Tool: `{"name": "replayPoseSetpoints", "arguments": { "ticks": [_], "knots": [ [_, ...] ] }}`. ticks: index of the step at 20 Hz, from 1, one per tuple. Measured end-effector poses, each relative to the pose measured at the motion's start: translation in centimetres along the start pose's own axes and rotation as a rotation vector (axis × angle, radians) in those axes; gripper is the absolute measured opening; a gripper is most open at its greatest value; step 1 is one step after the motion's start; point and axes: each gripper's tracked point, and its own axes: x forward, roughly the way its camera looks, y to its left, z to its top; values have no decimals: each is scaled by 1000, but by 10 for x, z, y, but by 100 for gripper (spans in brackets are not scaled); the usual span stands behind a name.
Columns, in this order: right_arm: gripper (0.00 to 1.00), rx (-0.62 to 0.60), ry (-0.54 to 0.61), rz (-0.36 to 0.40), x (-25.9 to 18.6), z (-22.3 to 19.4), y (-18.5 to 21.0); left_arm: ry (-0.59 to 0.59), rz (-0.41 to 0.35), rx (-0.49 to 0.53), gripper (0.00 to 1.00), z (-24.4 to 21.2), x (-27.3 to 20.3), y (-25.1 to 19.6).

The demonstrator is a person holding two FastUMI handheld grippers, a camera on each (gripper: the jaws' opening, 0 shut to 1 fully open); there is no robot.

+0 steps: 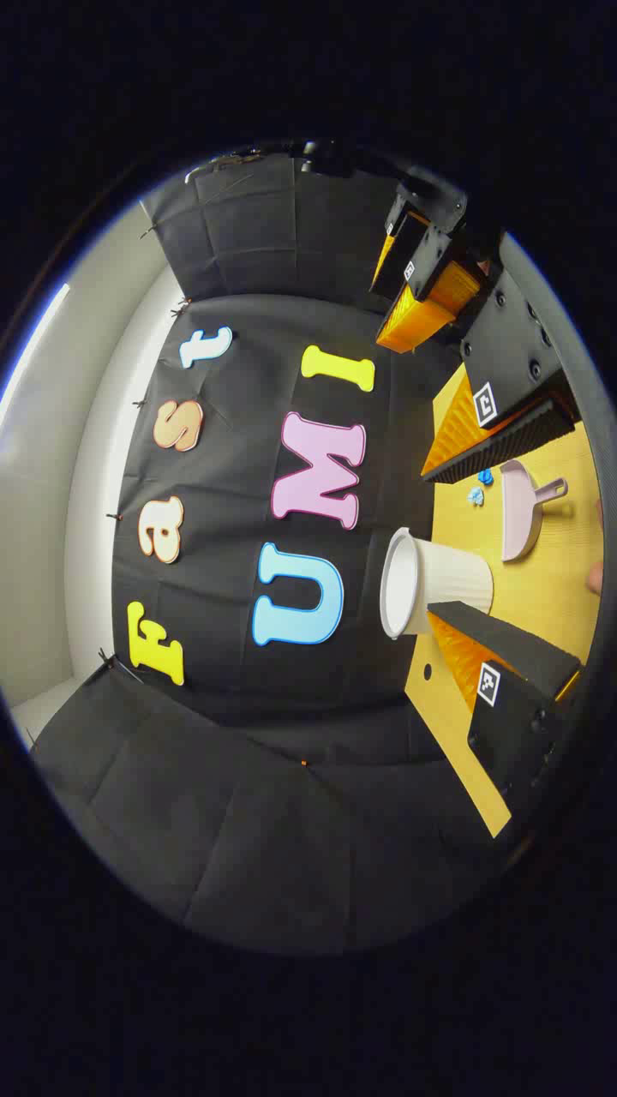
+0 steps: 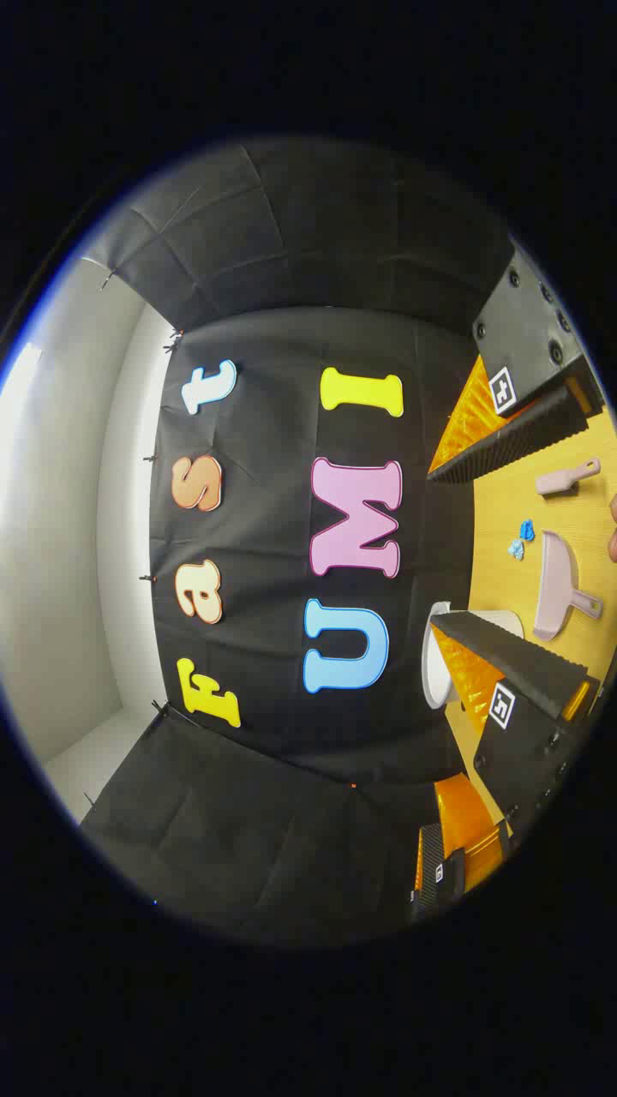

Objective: Pick up the small broom and dustpan from the desktop, sweep the trash into the dustpan with the broom, and then empty the trash into the garbage bin.

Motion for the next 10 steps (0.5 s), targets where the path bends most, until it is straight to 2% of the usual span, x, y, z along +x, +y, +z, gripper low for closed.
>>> {"name": "replayPoseSetpoints", "arguments": {
  "ticks": [1,10],
  "knots": [
    [97,-2,-5,-11,-1,2,-4,-3,-6,5,82,1,1,-2],
    [97,-36,-23,-113,-12,10,-46,2,-92,19,82,-4,15,-36]
  ]
}}
